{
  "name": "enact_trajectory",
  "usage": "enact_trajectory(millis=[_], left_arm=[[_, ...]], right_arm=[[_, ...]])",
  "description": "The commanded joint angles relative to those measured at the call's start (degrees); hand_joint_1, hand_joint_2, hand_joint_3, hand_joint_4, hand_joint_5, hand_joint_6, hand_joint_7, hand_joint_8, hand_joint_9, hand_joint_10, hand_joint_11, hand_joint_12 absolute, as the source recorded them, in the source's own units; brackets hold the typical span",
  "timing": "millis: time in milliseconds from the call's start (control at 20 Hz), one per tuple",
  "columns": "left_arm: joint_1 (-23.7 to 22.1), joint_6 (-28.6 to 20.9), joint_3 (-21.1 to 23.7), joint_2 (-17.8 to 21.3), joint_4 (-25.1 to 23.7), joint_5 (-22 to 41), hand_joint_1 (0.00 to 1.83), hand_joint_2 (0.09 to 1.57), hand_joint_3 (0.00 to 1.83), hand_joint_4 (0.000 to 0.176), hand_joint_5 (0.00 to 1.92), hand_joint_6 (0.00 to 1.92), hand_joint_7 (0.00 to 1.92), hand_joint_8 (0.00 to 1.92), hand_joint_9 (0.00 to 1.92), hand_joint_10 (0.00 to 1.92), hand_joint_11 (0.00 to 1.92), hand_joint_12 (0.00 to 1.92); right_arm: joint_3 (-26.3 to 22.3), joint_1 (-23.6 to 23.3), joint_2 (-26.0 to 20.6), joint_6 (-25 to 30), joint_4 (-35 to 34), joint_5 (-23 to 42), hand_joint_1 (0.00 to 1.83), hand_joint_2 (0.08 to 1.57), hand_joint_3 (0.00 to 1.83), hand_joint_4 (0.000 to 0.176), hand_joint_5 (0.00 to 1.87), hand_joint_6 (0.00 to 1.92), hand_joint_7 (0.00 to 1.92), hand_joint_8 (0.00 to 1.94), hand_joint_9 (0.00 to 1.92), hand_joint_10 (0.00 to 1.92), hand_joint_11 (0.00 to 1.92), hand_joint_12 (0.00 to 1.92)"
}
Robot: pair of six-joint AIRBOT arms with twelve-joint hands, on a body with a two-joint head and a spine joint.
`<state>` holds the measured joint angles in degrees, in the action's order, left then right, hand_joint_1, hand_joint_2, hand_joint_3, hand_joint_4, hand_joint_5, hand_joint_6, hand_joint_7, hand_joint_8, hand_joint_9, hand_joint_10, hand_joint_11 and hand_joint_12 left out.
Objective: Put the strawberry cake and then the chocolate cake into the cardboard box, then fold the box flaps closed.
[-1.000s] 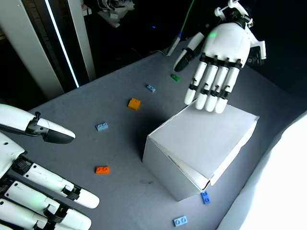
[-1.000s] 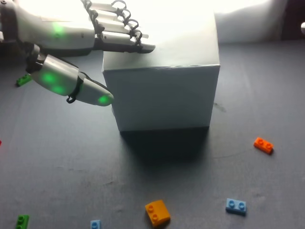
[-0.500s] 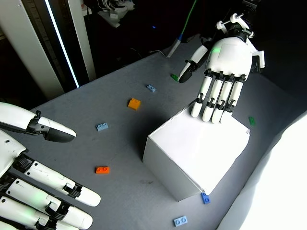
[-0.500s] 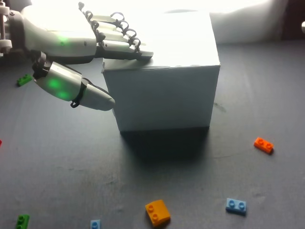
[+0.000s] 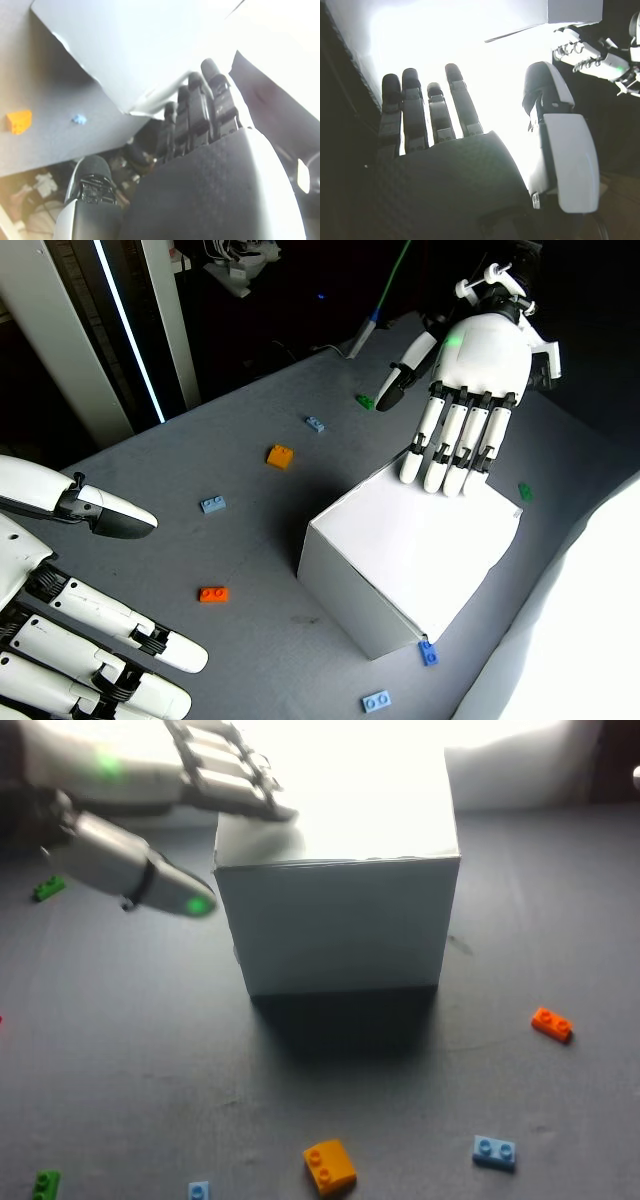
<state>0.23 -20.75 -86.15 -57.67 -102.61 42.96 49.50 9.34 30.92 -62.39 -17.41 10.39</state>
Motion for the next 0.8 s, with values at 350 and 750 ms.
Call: enact_trajectory(millis=[350,750], left_arm=[[-4.93,-6.01,-6.29,1.72,-4.59,5.48,0.00,1.21,0.00,0.035,0.16,0.01,0.19,0.01,0.19,0.00,0.00,0.73],[-5.28,-7.96,-5.56,5.83,-11.63,13.31,0.00,1.27,0.01,0.000,0.59,0.09,0.66,0.09,0.60,0.14,0.03,1.45]], right_arm=[[-0.13,-0.72,-0.31,1.49,10.67,7.16,0.00,1.22,0.00,0.000,0.17,0.00,0.21,0.00,0.19,0.01,0.00,0.49],[-0.13,-0.31,0.34,1.50,20.54,10.81,0.00,1.21,0.00,0.000,0.73,0.10,0.74,0.06,0.68,0.12,0.04,1.31]])
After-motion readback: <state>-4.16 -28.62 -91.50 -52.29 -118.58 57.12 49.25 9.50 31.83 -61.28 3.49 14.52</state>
